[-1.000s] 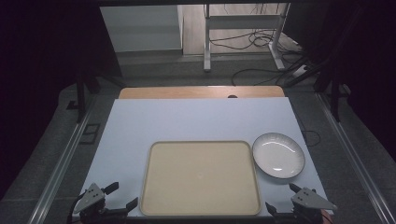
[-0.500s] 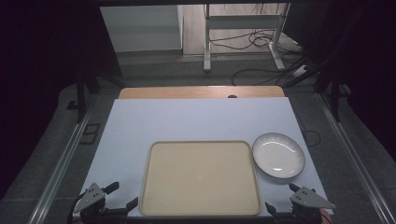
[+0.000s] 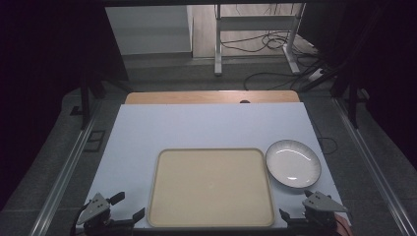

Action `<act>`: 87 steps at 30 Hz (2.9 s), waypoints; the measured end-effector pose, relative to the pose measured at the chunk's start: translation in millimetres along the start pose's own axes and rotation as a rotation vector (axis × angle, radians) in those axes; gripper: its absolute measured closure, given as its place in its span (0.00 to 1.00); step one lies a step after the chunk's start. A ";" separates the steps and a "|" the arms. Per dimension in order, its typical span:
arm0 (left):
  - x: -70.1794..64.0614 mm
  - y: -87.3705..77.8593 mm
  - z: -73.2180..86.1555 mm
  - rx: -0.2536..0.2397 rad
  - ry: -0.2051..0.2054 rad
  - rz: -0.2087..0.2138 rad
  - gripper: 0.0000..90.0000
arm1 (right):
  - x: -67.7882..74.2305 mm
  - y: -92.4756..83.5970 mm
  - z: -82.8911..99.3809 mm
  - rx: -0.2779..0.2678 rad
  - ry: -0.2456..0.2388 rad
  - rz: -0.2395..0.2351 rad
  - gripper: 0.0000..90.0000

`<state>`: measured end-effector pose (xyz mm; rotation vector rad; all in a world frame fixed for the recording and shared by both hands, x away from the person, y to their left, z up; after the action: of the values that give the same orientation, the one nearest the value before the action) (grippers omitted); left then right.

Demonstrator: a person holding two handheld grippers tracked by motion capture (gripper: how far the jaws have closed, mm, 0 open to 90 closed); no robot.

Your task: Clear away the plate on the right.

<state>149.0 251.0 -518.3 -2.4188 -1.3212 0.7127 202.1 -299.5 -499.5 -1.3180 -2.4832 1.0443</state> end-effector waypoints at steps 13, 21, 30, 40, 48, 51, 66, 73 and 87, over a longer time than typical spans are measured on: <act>0.1 0.1 0.0 0.001 -0.001 0.000 0.07 | -6.5 10.7 -3.9 0.056 0.043 0.033 0.00; 0.3 0.2 0.0 0.001 -0.002 0.000 0.07 | -6.3 13.4 -10.3 0.087 -0.002 0.085 0.04; 0.4 0.2 0.0 0.001 -0.002 0.000 0.07 | 0.5 18.3 -19.6 0.133 -0.133 0.163 0.19; 0.4 0.3 0.0 0.002 -0.002 -0.001 0.07 | 1.5 23.4 -26.3 0.177 -0.233 0.195 0.28; 0.3 0.4 0.0 0.003 -0.002 -0.001 0.07 | 3.0 30.6 -28.0 0.228 -0.338 0.223 0.40; 0.4 0.5 0.0 0.003 -0.002 -0.001 0.07 | 3.4 33.5 -28.3 0.246 -0.376 0.244 0.44; 0.4 0.5 0.0 0.003 -0.002 -0.001 0.07 | 5.5 50.5 -29.9 0.334 -0.576 0.318 0.57; 0.3 0.4 0.0 0.003 -0.002 -0.001 0.07 | 6.1 55.9 -30.3 0.363 -0.653 0.341 0.64; 0.3 0.5 0.0 0.004 -0.001 0.000 0.07 | 10.5 67.1 -28.1 0.424 -0.778 0.366 0.75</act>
<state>149.5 251.0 -518.7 -2.4154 -1.3192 0.7160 252.9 -252.0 -523.2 -1.4304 -2.2431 2.3967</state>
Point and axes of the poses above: each handheld gripper's, and its own axes: y roughly forward along the jaws, z roughly out of its underside, x roughly to its left, the point moved 1 cm from there along y, roughly forward along the jaws, and after that the axes turned 5 degrees about -y, right-handed, at the moved point
